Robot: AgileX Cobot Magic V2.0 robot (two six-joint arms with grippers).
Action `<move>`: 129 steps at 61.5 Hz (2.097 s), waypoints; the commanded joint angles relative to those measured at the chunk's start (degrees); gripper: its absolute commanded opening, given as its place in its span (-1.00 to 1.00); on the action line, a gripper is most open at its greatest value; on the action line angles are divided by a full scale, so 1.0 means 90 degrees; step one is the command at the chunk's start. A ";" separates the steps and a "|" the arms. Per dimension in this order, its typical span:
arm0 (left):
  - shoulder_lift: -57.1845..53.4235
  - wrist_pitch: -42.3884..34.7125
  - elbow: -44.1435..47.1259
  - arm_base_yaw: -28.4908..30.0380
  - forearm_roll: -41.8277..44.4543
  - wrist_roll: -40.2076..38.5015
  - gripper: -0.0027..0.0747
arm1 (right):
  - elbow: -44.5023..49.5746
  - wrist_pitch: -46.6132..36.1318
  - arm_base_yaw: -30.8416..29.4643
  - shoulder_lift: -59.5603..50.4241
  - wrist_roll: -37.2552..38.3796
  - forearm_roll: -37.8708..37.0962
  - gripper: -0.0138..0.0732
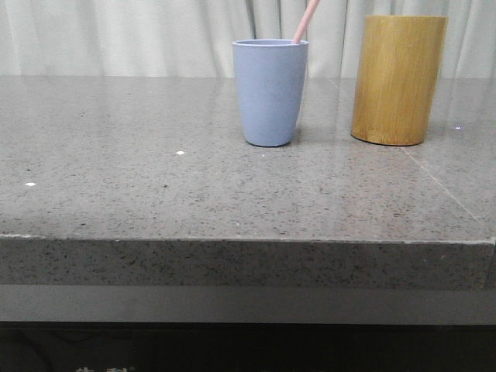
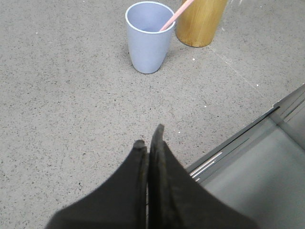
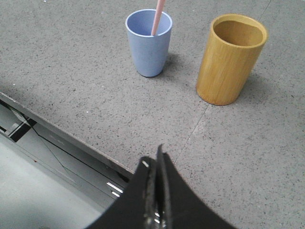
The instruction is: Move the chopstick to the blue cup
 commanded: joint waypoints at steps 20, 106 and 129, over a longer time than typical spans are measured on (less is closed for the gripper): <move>-0.0813 -0.1542 0.0930 0.0682 0.0084 0.0426 -0.98 | -0.0135 -0.0463 -0.0023 0.0014 -0.0005 -0.0031 -0.84; -0.5528 -0.5805 0.6928 0.3413 -0.0126 -0.0178 -0.98 | -0.0135 -0.0463 -0.0023 0.0014 -0.0005 -0.0031 -0.84; -0.5528 -0.5805 0.6928 0.3197 0.0131 -0.0376 -0.98 | -0.0135 -0.0463 -0.0023 0.0014 -0.0005 -0.0031 -0.84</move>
